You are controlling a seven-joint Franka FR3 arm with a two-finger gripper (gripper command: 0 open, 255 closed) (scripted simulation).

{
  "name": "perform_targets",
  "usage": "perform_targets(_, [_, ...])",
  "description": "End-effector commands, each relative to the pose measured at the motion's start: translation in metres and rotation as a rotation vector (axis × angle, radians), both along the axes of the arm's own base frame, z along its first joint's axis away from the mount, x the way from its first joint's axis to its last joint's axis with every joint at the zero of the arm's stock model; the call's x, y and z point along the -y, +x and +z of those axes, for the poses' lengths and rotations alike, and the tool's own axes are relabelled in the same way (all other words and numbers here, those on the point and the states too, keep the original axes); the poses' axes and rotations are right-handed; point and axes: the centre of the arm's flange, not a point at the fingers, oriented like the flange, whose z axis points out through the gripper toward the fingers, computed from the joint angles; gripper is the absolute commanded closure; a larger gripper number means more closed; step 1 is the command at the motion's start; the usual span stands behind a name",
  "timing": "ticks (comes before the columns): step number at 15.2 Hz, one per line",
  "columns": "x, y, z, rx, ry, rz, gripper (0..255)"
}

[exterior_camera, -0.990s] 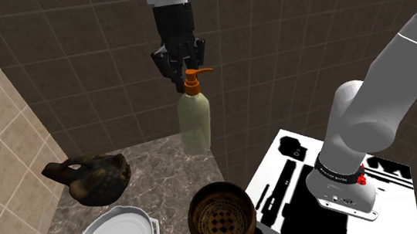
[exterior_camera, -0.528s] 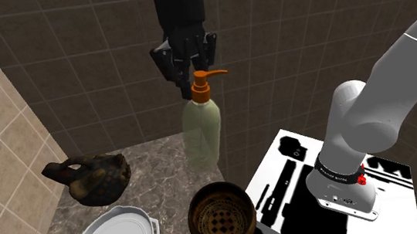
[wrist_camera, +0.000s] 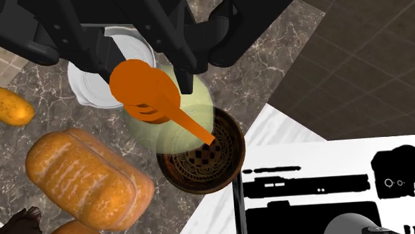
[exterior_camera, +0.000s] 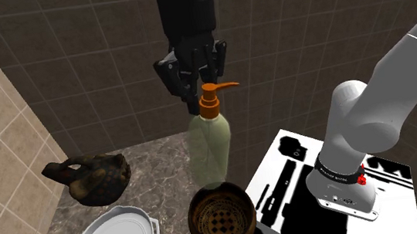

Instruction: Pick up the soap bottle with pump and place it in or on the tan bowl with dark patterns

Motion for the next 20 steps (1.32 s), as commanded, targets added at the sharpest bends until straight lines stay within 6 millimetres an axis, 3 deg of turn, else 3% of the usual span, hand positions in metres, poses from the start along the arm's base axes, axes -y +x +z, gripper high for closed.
perform_targets(1, [0.0, -0.001, -0.01, 0.001, 0.0, 0.0, 255])
perform_targets(20, [0.0, -0.001, -0.111, 0.001, 0.0, 0.0, 255])
